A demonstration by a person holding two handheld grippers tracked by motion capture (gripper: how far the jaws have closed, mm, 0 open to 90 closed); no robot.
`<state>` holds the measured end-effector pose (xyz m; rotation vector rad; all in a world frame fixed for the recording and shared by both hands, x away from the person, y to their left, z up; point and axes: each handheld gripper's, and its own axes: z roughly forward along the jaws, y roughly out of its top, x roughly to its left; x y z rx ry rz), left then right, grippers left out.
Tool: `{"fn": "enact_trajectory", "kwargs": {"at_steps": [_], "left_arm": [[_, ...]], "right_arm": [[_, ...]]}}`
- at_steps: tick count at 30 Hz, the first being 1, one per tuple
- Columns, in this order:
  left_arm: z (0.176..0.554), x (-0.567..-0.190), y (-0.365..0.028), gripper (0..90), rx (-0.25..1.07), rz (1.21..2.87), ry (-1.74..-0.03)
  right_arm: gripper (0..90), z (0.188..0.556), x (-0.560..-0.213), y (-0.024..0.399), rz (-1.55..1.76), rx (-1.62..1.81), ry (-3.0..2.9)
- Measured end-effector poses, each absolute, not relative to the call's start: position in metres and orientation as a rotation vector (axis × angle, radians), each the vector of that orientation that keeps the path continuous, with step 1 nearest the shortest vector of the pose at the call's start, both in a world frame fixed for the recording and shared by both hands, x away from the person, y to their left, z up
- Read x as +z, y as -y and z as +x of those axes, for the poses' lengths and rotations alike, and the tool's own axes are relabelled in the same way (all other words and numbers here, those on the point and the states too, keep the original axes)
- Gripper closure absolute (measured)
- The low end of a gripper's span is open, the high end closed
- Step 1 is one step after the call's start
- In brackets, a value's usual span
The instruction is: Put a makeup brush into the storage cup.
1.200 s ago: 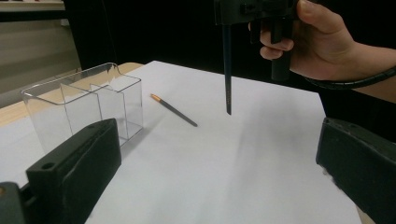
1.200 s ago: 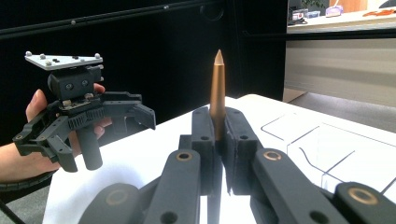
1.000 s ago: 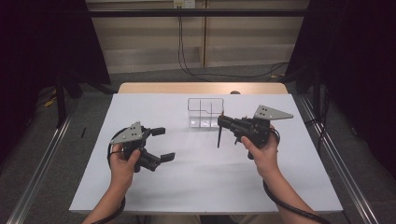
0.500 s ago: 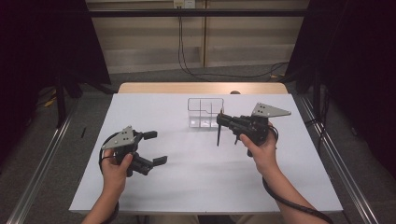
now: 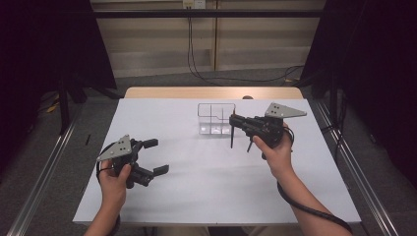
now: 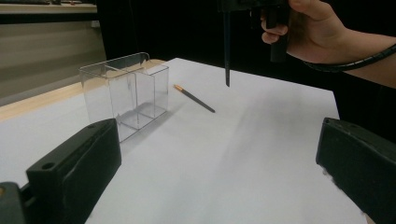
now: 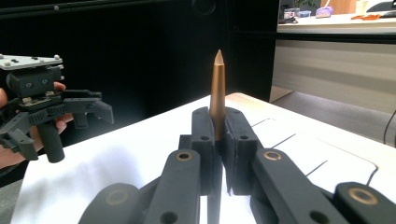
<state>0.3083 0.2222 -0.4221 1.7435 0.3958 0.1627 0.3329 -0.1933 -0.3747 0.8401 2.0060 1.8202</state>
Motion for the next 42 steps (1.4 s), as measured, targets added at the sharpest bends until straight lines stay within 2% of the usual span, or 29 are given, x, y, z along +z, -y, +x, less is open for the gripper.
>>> {"fn": "enact_trajectory", "kwargs": {"at_steps": [42], "left_arm": [[0.307,-0.424,-0.235,0.0,0.182,1.753,-0.415]], "right_arm": [[83.8,0.377,-0.359,0.201,0.888,1.74,-1.895]]}}
